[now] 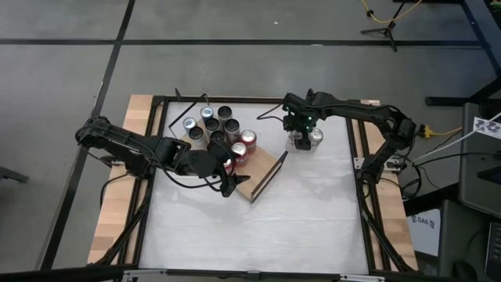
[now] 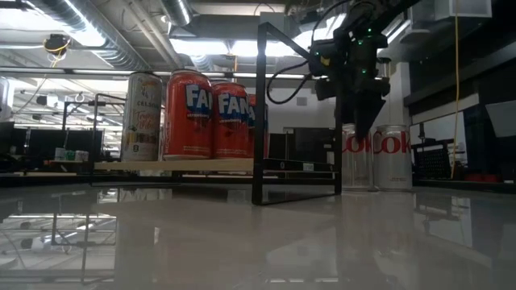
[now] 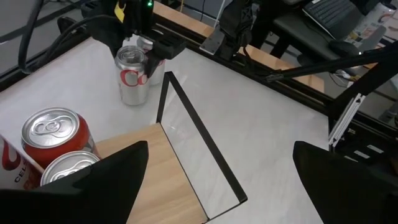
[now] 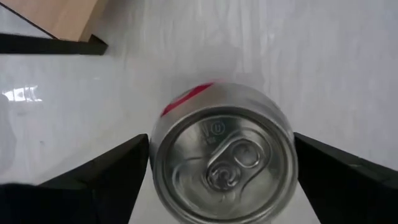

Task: Place canned beverage on shelf
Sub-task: Put the left red-silver soda can on the shelf

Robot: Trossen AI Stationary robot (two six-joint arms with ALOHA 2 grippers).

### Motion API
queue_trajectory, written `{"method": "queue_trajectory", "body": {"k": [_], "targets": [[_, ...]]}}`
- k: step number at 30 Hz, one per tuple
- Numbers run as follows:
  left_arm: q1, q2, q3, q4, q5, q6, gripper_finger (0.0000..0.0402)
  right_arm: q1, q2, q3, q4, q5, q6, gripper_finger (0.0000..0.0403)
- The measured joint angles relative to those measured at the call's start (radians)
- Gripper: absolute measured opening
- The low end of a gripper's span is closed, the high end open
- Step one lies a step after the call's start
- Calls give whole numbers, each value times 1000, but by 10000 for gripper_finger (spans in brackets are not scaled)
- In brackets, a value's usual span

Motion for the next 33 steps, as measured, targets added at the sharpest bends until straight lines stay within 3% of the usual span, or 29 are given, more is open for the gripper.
{"method": "queue_trajectory", "body": {"k": [8,16,26,33], "targets": [[0,0,0,-2,0,1,393,0,1,0,9,-1,-20,288],[-2,-19,0,-9,15,3,393,0,3,32,-29,0,-70,288],[-4,-42,0,-48,13,3,393,3,3,282,-167,0,-97,289],[-4,-42,0,-49,14,26,393,86,2,445,-199,5,-126,292]]}}
